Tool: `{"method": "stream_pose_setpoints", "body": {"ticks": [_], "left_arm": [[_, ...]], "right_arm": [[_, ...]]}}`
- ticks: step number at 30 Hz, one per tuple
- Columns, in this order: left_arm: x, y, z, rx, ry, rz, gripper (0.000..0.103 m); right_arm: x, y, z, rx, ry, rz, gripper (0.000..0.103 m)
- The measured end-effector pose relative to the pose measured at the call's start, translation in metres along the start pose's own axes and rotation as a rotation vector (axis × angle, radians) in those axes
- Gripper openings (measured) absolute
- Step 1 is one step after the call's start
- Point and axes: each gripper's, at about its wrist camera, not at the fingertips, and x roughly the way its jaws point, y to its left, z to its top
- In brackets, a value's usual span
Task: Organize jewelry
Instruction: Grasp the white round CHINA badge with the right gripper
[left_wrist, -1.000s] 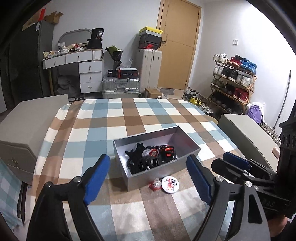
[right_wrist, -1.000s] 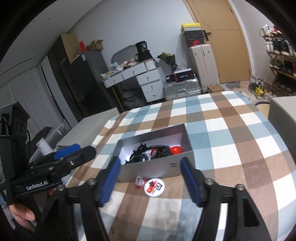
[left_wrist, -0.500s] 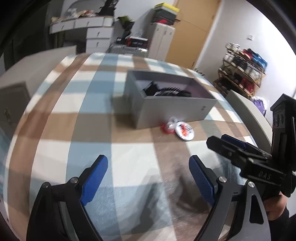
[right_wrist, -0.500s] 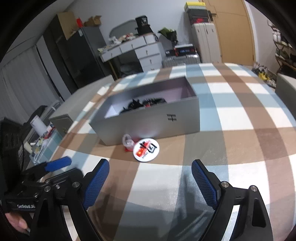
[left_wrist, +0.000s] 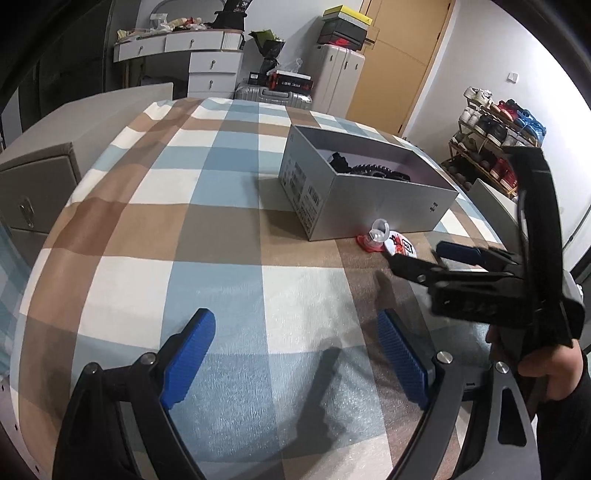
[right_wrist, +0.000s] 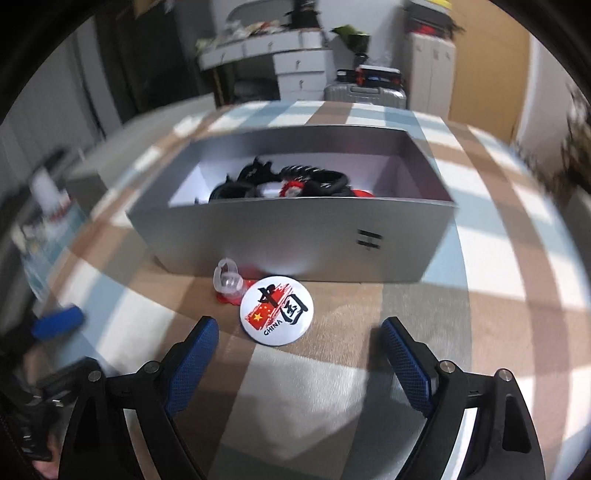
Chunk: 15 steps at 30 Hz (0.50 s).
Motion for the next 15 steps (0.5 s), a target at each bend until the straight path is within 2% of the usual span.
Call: {"method": "stream_pose_setpoints", "body": {"ticks": [1, 5, 7, 9, 11, 15], "left_arm": [[0.0000, 0.0006, 0.0002, -0.002, 0.001, -0.003, 0.086], [-0.0030, 0.0032, 0.0002, -0.018, 0.003, -0.020, 0.086], [-0.0038, 0.0029, 0.0007, -0.019, 0.001, -0.020, 0.086], [-0.0050, 0.0023, 0.0011, -0.017, -0.001, -0.015, 0.086], [-0.0061, 0.0016, 0.0019, -0.014, -0.004, -0.013, 0.086], [-0.0092, -0.0002, 0.0028, -0.009, -0.010, -0.007, 0.086]], "right_arm": [[0.0004, 0.0031, -0.0003, -0.017, 0.000, -0.006, 0.089], [0.0010, 0.0086, -0.0008, -0.054, -0.015, -0.012, 0.073], [0.0006, 0.0091, -0.0016, -0.058, -0.018, -0.005, 0.070], [-0.0019, 0.0099, -0.0019, -0.068, -0.030, 0.006, 0.052], [-0.0036, 0.0116, -0.0023, -0.080, -0.035, 0.017, 0.042], [-0.0074, 0.0101, -0.0053, -0.082, -0.037, 0.044, 0.041]]}}
